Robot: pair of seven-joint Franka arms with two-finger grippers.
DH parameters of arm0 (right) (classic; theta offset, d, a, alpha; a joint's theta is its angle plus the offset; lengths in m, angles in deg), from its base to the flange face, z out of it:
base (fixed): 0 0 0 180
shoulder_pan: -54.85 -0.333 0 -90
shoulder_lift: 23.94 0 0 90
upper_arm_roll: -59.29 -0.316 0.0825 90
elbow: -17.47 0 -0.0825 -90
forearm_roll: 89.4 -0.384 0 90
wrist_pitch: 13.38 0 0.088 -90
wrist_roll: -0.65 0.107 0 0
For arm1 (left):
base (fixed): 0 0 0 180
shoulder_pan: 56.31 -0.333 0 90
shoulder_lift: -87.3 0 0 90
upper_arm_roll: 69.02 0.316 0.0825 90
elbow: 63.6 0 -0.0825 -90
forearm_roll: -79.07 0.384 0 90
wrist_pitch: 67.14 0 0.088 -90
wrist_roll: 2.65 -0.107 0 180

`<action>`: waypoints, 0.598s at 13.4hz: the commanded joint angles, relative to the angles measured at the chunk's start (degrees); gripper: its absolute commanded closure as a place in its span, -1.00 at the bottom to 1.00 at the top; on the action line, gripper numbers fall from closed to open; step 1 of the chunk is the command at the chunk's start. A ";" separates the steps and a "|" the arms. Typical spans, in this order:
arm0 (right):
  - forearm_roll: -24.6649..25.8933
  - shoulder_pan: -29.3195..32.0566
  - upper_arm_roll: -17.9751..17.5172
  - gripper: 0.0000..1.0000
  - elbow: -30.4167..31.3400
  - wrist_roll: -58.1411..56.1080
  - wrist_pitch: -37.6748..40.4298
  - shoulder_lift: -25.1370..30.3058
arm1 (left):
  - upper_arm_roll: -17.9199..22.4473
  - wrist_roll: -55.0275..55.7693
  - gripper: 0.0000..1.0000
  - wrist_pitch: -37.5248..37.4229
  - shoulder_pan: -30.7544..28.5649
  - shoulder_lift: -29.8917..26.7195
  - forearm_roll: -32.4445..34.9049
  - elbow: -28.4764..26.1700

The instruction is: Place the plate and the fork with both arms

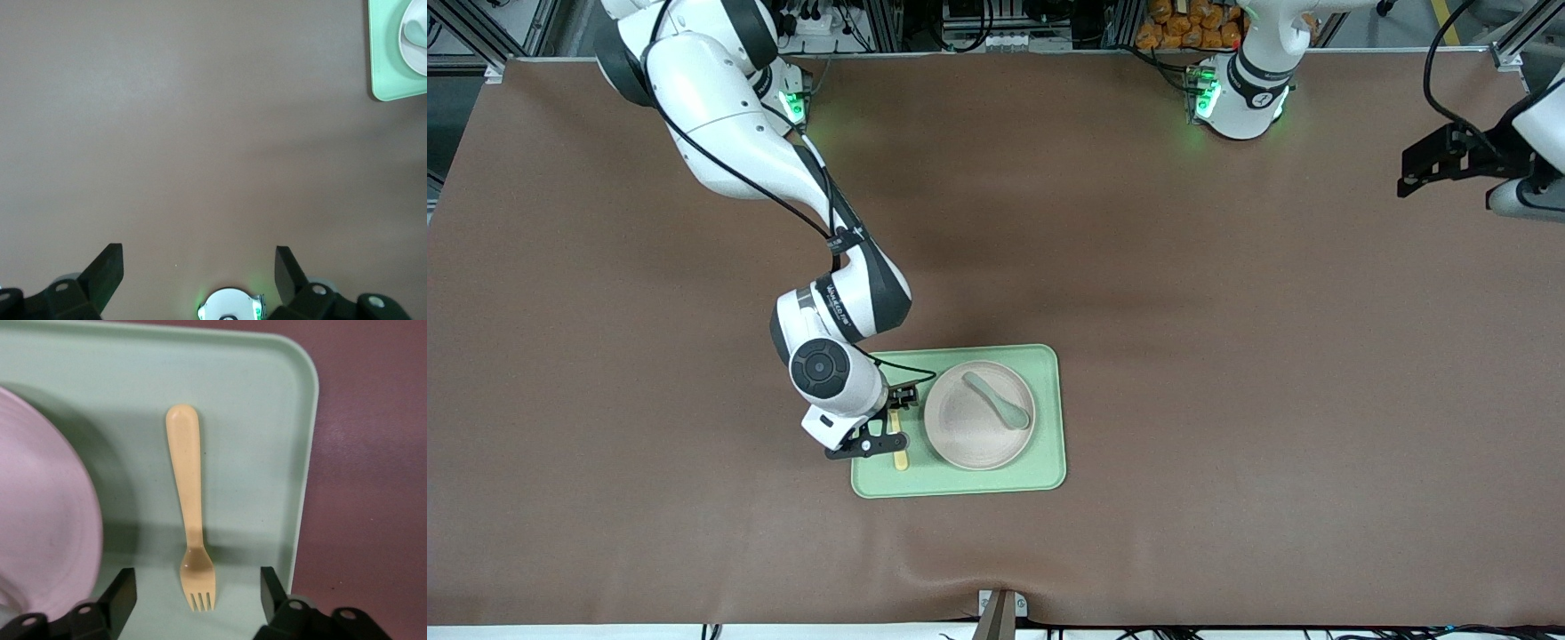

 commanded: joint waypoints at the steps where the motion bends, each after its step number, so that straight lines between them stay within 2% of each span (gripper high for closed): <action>1: 0.22 0.62 -0.47 -1.00 -0.16 5.60 0.09 2.65 | -0.35 -0.13 -1.00 3.37 -0.59 -1.45 0.13 -3.67; 3: -0.04 2.71 -0.47 -1.00 -3.40 5.44 1.48 4.48 | -0.35 -0.13 -1.00 5.75 -1.37 -2.86 0.13 -7.01; 4: 0.04 6.30 -1.17 -1.00 -3.68 5.27 3.84 6.32 | -0.35 -0.13 -1.00 6.02 -1.47 -2.95 0.04 -7.38; 6: 1.35 12.02 -7.03 -1.00 -3.86 2.82 6.06 9.22 | -0.44 -0.13 -1.00 6.02 -1.38 -2.86 0.04 -7.29; 8: 3.64 15.89 -8.46 -1.00 -3.86 2.37 8.07 12.56 | -0.44 -0.13 -1.00 6.28 -1.38 -2.86 0.04 -7.12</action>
